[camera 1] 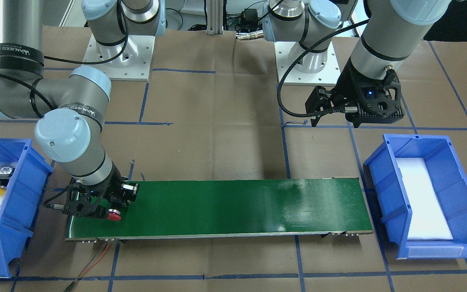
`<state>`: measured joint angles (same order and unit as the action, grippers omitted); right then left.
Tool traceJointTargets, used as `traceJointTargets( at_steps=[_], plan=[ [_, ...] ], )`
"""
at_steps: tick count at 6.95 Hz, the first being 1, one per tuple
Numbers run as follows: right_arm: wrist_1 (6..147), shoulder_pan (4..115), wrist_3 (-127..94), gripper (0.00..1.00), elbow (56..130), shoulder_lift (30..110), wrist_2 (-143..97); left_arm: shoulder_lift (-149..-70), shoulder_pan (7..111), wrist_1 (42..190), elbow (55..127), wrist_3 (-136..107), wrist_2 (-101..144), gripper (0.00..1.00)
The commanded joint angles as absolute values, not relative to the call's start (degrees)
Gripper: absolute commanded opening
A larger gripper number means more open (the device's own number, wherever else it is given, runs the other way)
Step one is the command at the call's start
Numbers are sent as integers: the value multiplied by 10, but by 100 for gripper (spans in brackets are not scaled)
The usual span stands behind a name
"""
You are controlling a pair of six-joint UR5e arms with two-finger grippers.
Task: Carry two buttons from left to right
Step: 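Carry the red button into the blue bin beside the right arm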
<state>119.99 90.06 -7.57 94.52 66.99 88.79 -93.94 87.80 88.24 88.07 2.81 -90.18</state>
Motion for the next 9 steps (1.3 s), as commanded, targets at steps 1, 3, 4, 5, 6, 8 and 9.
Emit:
traceJointTargets(
  at_steps=[1, 3, 4, 5, 6, 8, 9],
  plan=[
    [1145, 848, -8, 4, 895, 703, 884, -940, 878, 882, 881, 28, -902, 100],
    [1090, 736, 185, 4, 826, 701, 882, -939, 878, 882, 881, 28, -902, 100],
    [1093, 684, 302, 4, 816, 693, 883, -939, 878, 882, 881, 27, -902, 100],
    [1093, 651, 342, 4, 816, 683, 882, -940, 878, 882, 880, 27, -902, 100],
    [1101, 633, 346, 5, 821, 663, 886, -940, 878, 882, 880, 27, -902, 100],
    [1113, 610, 345, 5, 822, 617, 888, -939, 878, 882, 880, 27, -902, 100],
    [1133, 610, 339, 5, 822, 602, 891, -939, 878, 882, 880, 27, -902, 100]
  ],
)
